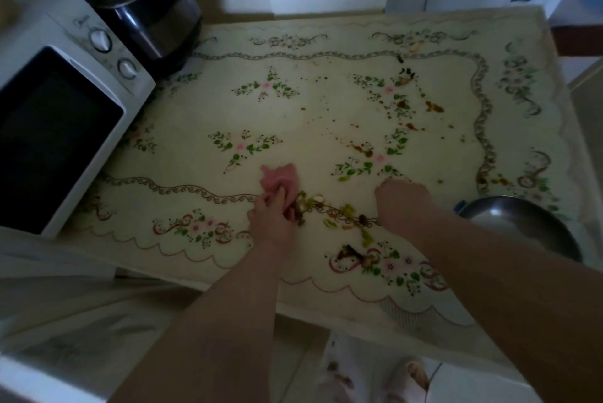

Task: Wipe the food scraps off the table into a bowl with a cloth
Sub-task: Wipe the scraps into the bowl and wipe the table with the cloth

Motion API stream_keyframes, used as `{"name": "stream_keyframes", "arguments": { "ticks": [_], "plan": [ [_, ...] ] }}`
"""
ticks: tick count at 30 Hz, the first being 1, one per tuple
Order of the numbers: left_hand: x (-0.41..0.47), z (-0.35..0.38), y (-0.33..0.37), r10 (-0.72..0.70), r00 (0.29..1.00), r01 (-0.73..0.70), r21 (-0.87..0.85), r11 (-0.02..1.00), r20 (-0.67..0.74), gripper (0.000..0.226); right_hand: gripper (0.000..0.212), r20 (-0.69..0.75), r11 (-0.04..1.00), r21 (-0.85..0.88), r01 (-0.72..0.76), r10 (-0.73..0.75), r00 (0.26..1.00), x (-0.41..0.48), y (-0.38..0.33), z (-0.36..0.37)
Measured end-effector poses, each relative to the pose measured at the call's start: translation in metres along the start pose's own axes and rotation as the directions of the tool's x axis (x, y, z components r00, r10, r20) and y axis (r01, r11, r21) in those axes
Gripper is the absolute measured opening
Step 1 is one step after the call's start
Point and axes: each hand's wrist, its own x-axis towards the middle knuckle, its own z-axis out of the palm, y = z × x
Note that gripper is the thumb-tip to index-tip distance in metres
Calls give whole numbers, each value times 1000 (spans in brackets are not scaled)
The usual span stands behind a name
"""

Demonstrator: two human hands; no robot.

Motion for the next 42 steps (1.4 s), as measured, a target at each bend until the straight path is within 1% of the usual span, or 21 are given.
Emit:
{"name": "stream_keyframes", "arguments": {
  "ticks": [4, 7, 10, 11, 13, 16, 17, 18, 21, 23, 24, 25, 26, 27, 28, 30, 32, 33, 35, 37, 42],
  "plan": [
    [-19, 25, 35, 71, 997, -72, -26, 997, -12, 53, 34, -19, 998, -18, 67, -67, 998, -6, 14, 6],
    [-32, 38, 63, 114, 993, -114, -8, 994, 17, 55, 33, -29, 997, -5, 83, -83, 996, -11, 25, 7],
    [-37, 49, 81, 142, 988, -142, -12, 990, 61, 55, 26, 21, 996, -50, 72, -71, 997, -15, 31, 5],
    [-34, 54, 84, 130, 986, -121, -88, 989, 107, 54, 23, 40, 996, -61, 59, -57, 998, -17, 33, 3],
    [-27, 56, 84, 97, 974, -16, -369, 929, 203, 49, 24, 41, 998, -52, 36, -34, 999, -21, 38, -3],
    [-15, 55, 81, 122, 978, -4, -573, 820, 168, 36, 29, -10, 999, -35, 19, -19, 1000, -22, 42, -14],
    [-11, 46, 81, 62, 980, 79, -652, 754, 190, 32, 29, -11, 999, -38, 21, -22, 1000, -22, 40, -18],
    [-13, 30, 83, 31, 989, 77, -677, 732, 146, 33, 29, -5, 999, -44, 23, -23, 1000, -22, 37, -20],
    [-10, -17, 63, -17, 997, -40, -729, 683, -71, 37, 27, 10, 995, -96, -13, 14, 1000, -21, 24, -21],
    [-6, -38, 37, -102, 987, -2, -640, 769, -126, 47, 23, 2, 993, -105, -52, 52, 999, -21, 19, -18],
    [-6, -47, 23, -163, 979, 80, -506, 859, -121, 51, 22, 0, 993, -96, -65, 65, 998, -21, 20, -17],
    [1, -45, 2, -221, 971, 181, -312, 933, -95, 49, 24, -5, 994, -79, -71, 71, 997, -23, 22, -16],
    [-1, -47, -11, -248, 967, 239, -131, 962, -56, 41, 25, -18, 996, -62, -62, 61, 998, -24, 26, -15],
    [1, -39, -27, -285, 959, 285, -22, 958, 7, 34, 28, -36, 998, -50, -47, 45, 998, -24, 30, -13],
    [-2, -35, -33, -284, 957, 285, -8, 958, 59, 31, 31, -49, 999, -33, -39, 37, 998, -25, 35, -10],
    [-2, -21, -39, -267, 961, 266, 28, 964, 73, 32, 39, -56, 998, 38, -51, 53, 997, -28, 45, -6],
    [-2, -14, -36, -260, 965, 260, 27, 965, 9, 58, 44, -82, 992, 106, -72, 81, 993, -30, 53, -5],
    [-5, -13, -27, -242, 970, 243, 46, 969, -17, 64, 46, -99, 987, 132, -90, 104, 990, -32, 58, -5],
    [-12, -13, -9, -284, 959, 284, 42, 958, 12, 60, 47, -134, 976, 168, -140, 163, 978, -35, 69, -7],
    [-24, -11, 16, -274, 961, 273, 43, 961, 27, 55, 44, -147, 962, 182, -203, 231, 962, -38, 86, -9],
    [-48, 21, 66, -182, 983, 179, 98, 979, 24, 55, 34, -66, 905, 300, -302, 335, 940, -51, 135, 2]
  ]
}}
